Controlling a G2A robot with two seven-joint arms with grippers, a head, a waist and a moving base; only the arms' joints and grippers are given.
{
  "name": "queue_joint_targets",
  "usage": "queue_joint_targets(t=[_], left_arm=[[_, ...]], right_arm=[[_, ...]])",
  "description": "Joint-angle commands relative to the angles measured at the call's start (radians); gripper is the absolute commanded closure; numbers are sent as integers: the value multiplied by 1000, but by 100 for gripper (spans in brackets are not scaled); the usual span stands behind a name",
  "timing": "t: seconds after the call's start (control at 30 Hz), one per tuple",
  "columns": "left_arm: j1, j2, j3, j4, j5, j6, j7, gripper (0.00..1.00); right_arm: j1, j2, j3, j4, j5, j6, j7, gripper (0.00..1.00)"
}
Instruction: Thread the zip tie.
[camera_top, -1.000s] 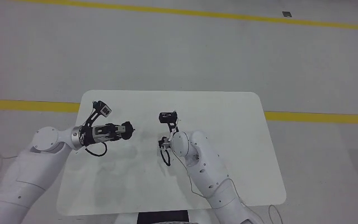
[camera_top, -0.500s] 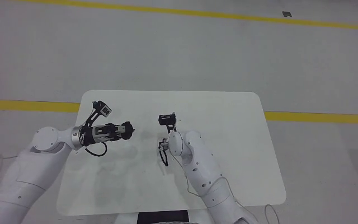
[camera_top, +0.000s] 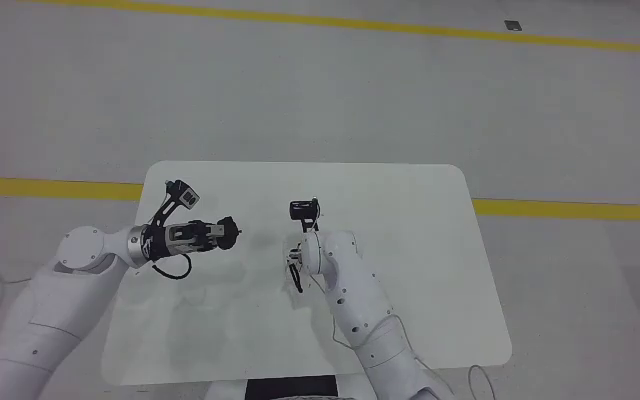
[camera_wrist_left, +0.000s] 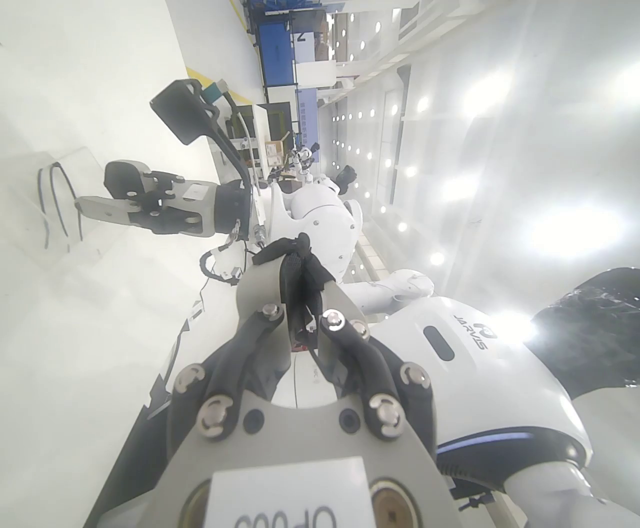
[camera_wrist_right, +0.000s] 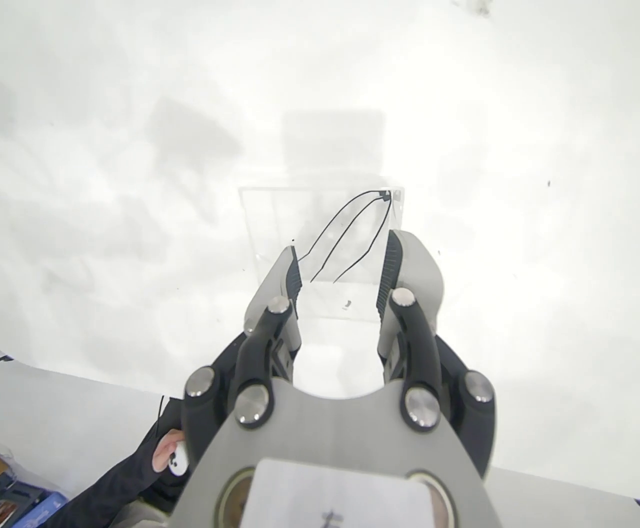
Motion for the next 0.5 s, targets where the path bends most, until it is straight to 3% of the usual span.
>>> queue_joint_targets(t=[0.0, 0.47], left_arm=[[0, 0, 0, 0, 0, 0, 0, 100], [0, 0, 0, 0, 0, 0, 0, 100]], right_arm=[[-1, -5, 4, 0, -9, 0, -1, 62], [-16, -24, -1, 9, -9, 0, 11, 62]])
